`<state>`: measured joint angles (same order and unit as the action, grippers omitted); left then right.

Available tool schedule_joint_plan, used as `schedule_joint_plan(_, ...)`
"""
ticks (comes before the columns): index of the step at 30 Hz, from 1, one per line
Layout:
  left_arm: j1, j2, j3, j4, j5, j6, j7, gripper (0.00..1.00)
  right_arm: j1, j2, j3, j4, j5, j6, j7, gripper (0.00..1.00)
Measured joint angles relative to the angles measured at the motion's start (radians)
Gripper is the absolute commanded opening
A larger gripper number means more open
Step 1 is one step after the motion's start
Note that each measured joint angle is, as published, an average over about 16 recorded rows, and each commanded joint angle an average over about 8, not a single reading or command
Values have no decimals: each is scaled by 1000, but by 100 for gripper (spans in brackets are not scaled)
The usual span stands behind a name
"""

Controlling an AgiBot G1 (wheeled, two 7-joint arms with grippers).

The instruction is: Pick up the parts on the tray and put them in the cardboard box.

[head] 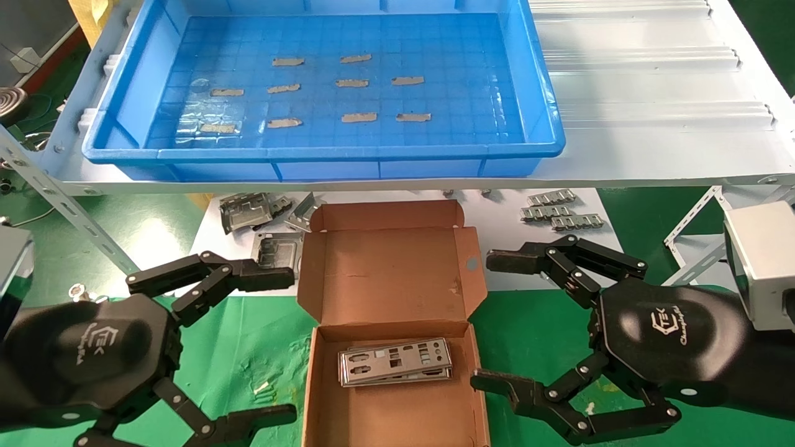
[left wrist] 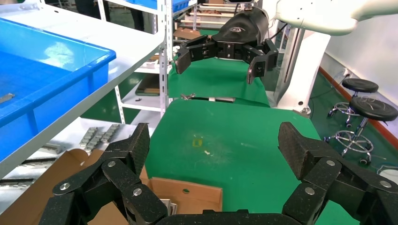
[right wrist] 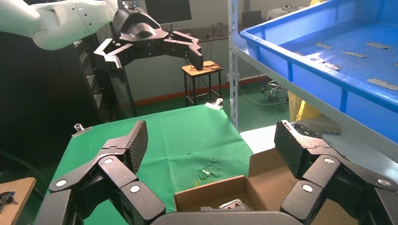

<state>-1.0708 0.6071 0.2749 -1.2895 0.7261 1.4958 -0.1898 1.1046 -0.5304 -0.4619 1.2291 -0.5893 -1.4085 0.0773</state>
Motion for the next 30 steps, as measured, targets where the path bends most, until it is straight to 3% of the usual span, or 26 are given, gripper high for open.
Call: schedule_joint_plan(30, -4, 4, 5, 6, 5, -1, 3, 100, 0, 0, 0, 0, 0, 0, 0, 100)
